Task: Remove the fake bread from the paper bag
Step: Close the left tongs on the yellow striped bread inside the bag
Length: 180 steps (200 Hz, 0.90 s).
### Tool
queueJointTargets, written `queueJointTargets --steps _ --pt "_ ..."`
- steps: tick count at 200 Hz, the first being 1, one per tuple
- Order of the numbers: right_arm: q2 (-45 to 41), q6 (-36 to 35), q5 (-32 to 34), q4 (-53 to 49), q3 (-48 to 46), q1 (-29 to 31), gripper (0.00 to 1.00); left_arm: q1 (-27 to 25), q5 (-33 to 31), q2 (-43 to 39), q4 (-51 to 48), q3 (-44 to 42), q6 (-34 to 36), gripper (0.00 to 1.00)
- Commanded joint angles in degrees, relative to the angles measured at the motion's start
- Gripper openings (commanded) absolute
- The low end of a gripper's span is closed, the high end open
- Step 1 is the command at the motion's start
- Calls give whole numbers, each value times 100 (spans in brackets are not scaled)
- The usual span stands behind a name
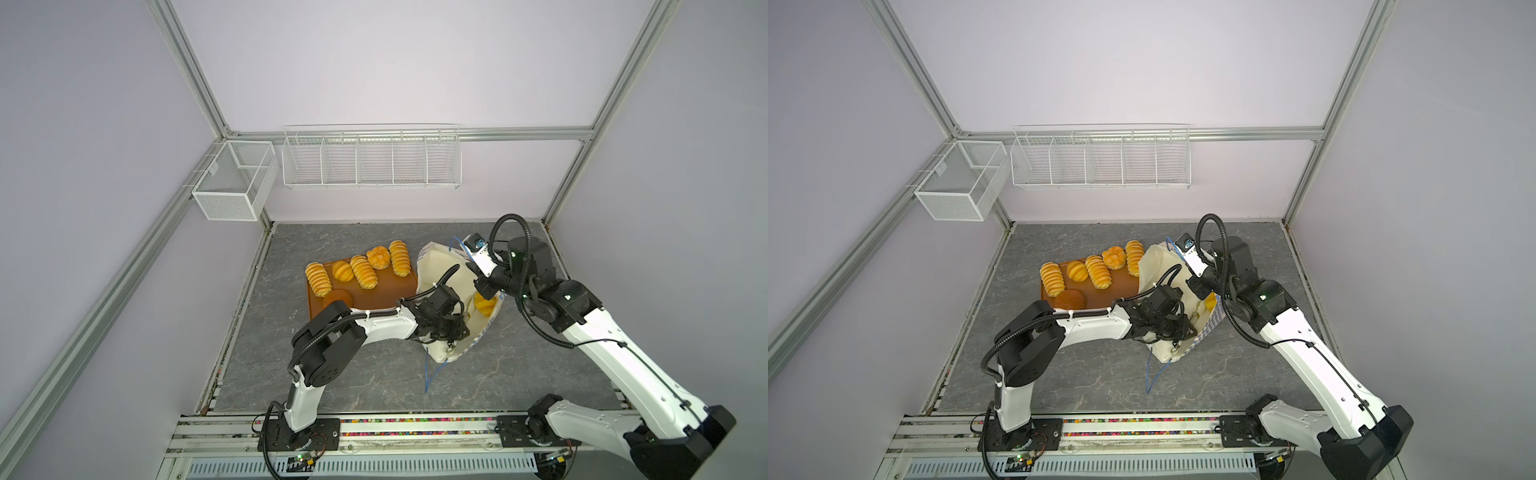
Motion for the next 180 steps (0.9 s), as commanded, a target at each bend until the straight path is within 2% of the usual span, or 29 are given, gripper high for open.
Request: queueJointTargets --steps 1,34,53,98,148,180 --pt "-136 -254 94 187 -33 46 7 17 146 18 242 193 -5 10" --pt "-476 -305 285 394 -772 46 7 141 271 -211 178 94 93 14" --pt "-661 -205 327 517 -1106 42 7 196 427 -298 85 108 171 19" --pt "-850 -98 387 620 -1241 46 7 205 778 -362 -48 163 214 31" --pt "-1002 -48 362 867 -1344 29 7 354 247 -960 -223 -274 167 32" --pt "-1012 -28 323 853 -1347 30 7 372 495 -1038 -36 -314 100 34"
